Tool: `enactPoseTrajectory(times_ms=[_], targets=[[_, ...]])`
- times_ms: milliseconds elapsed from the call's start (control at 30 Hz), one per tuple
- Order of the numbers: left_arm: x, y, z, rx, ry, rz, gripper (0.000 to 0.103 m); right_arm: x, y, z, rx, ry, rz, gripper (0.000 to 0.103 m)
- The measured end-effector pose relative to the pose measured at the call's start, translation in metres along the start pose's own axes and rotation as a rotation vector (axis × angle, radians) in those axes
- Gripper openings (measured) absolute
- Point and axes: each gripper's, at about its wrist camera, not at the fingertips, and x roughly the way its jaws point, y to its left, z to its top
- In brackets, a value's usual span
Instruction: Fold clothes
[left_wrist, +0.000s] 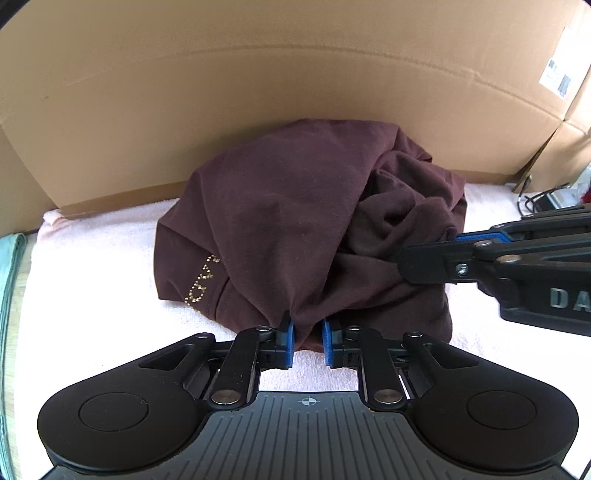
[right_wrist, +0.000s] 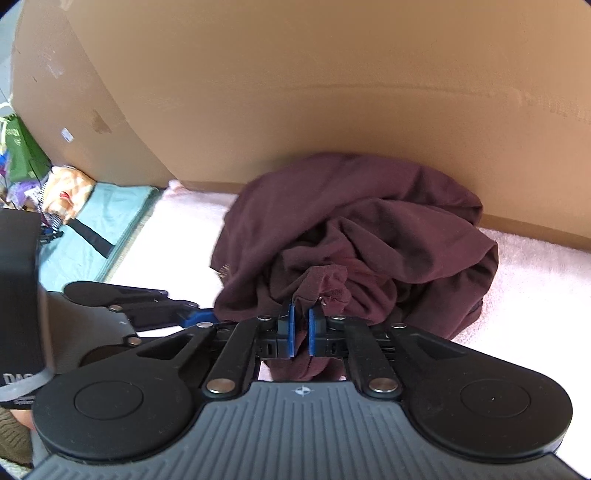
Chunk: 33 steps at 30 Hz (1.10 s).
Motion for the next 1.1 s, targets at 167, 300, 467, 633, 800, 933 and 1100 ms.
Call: enactPoseTrajectory(times_ms=[167,300,467,633,800,933,1100], targets=[[-0.024,0.005,-0.002,-0.008,-0.044,-0.018,0.010,-0.026,0.023,-0.001,-0.050,-0.063,-0.001,0.007],[-0.049,0.009,-0.003,0.003,-0.084,-0.030,0.010,-0.050,0.043,-0.002,-0.083,-0.121,-0.009,0.007],[-0.082,0.013,0.002,0.015,-0.135,-0.059,0.010,-0.080,0.058,0.001,-0.083,-0.199,-0.010,0.007],[-0.110,0.013,0.015,0.053,-0.182,-0.075,0.017,-0.114,0.072,0.009,-0.100,-0.285,-0.016,0.006],[-0.127,0.004,0.012,0.114,-0.221,-0.092,0.034,-0.138,0.088,0.009,-0.134,-0.344,-0.048,0.006],[-0.130,0.007,-0.002,0.140,-0.210,-0.122,0.034,-0.148,0.097,0.000,-0.135,-0.356,-0.059,0.006],[-0.121,0.006,-0.014,0.162,-0.175,-0.152,0.037,-0.160,0.106,-0.017,-0.121,-0.343,-0.069,0.006]])
